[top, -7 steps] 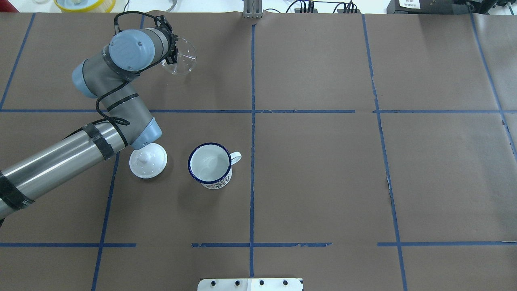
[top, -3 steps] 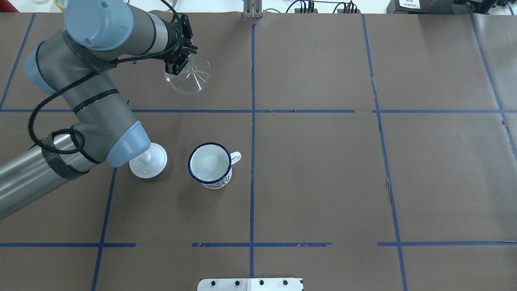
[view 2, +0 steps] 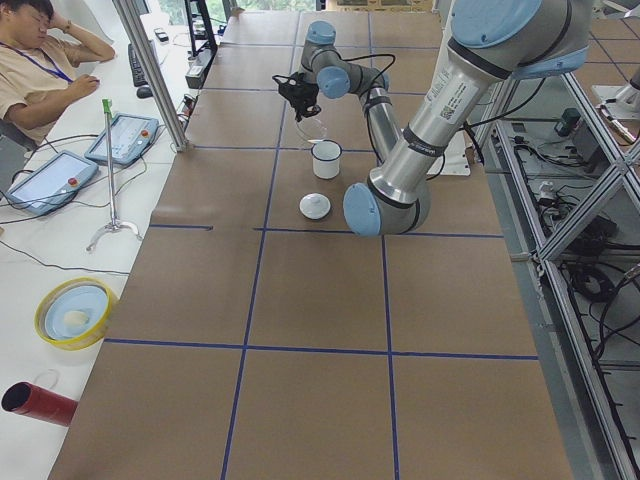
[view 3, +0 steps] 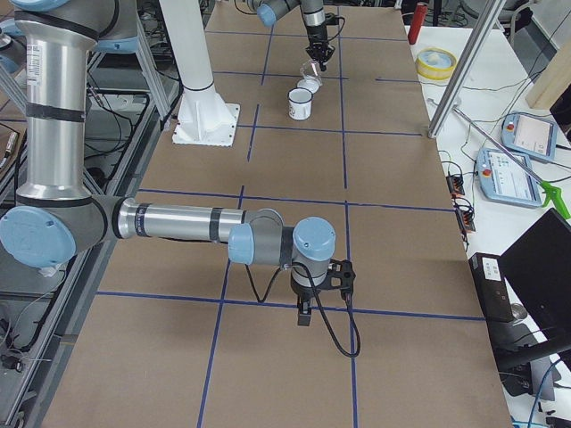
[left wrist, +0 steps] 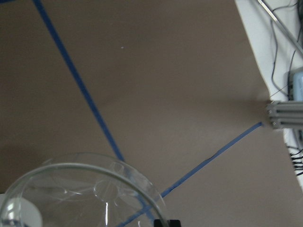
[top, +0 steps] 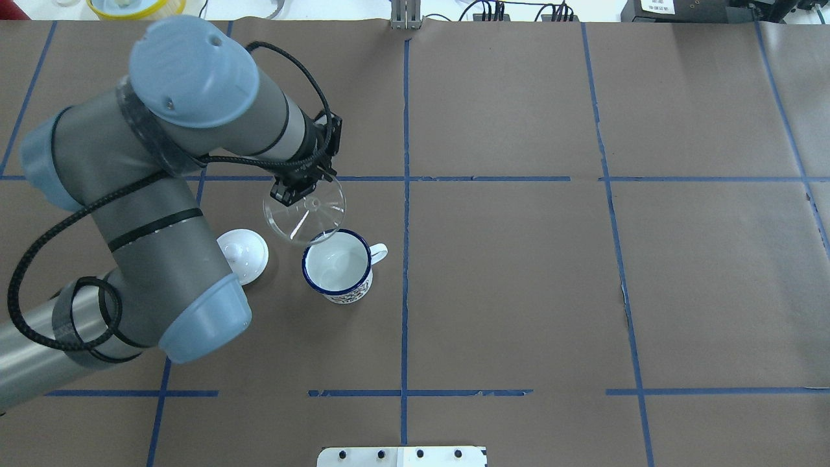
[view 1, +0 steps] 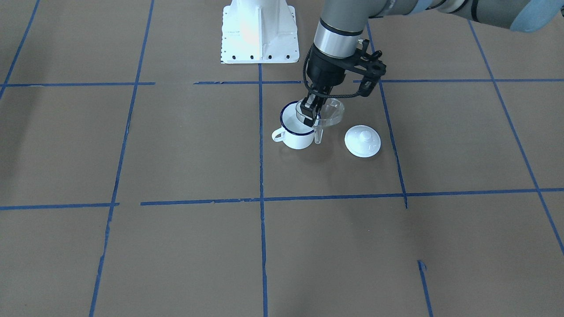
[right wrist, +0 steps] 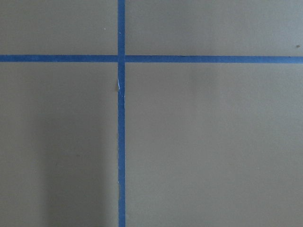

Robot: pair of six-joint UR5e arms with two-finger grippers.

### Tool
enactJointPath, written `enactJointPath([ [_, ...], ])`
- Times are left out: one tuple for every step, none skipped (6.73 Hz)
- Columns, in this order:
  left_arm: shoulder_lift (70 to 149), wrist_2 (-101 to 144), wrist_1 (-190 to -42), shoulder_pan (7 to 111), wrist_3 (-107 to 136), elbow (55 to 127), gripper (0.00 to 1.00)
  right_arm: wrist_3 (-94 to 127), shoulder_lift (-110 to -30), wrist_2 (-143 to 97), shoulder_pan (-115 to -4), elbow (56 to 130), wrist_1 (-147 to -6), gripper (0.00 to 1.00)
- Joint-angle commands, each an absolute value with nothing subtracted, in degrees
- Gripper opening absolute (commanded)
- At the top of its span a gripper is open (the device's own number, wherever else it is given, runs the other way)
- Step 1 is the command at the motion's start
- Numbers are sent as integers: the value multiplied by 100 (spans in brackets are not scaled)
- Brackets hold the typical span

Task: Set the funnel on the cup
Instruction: 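Lift the funnel and carry it over the open mug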

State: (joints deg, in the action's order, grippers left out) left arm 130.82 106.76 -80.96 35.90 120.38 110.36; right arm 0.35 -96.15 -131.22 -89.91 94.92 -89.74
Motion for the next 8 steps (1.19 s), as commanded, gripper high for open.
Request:
enactJointPath([
  [13245, 11178, -7638, 3322, 11001, 11118, 0, 35, -9615, -13122, -8991, 9492, -8974, 100],
  [13289, 11406, -7481, 3331, 10290, 11040, 0, 35, -9615, -13122, -8991, 9492, -8974, 100],
  [13315, 11504, -7375, 3331, 9892, 10987, 0, 35, -9615, -13122, -8991, 9492, -8974, 100],
  [13533, 11514, -7374, 3331, 9653, 10630, 0, 35, -9615, -13122, -8991, 9492, -8974, 100],
  [13640, 11635, -7374, 3331, 9355, 10348, 0, 35, -9615, -13122, -8991, 9492, -8974, 100],
  [13649, 11811, -7383, 3340, 9125, 10223, 0, 35, -9615, -13122, -8991, 9492, -8974, 100],
  [13667, 11812, -7409, 3331, 9106, 10048, 0, 35, -9615, -13122, -8991, 9492, -8974, 100],
  [13667, 11821, -7427, 3331, 8949, 9942, 0, 35, -9615, -13122, -8991, 9492, -8974, 100],
])
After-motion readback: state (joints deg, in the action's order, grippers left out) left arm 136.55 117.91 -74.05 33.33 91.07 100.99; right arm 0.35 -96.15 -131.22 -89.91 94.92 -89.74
